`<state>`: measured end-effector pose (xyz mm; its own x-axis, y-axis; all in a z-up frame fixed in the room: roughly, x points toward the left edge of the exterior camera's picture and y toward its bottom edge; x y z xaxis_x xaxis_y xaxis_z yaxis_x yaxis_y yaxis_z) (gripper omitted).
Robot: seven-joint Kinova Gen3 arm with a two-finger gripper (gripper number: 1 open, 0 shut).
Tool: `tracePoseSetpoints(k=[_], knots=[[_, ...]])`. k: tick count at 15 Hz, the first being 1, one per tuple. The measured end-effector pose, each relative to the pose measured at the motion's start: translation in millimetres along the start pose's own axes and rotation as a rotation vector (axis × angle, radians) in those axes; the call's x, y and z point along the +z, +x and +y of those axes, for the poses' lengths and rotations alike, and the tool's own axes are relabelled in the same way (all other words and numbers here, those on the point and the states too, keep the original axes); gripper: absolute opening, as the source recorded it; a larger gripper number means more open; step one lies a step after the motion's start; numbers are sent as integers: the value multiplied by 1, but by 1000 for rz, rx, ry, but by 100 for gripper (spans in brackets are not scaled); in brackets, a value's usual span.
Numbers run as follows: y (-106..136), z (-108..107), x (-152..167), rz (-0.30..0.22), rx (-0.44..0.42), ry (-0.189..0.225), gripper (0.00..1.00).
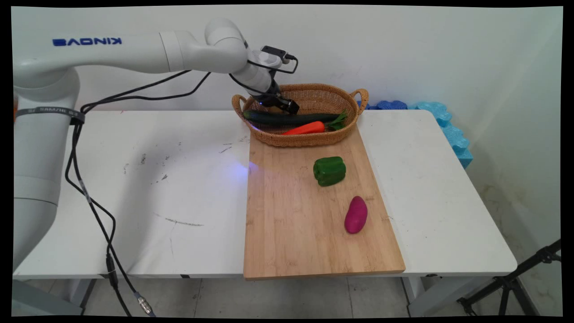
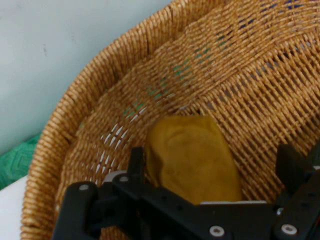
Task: Pick up the potato from the vegetable basket, then place the picked object on the cutting board
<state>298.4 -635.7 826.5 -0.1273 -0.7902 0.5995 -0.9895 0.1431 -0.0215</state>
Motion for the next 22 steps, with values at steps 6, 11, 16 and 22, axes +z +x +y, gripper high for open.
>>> tracePoseSetpoints(k=[6,11,16,22], knots=[[3,5,9,2,-1,9,0],[5,6,10,15,24,13,0],[15,8,0,51,70,8,0],[23,12,-30,97,134,-17,0]])
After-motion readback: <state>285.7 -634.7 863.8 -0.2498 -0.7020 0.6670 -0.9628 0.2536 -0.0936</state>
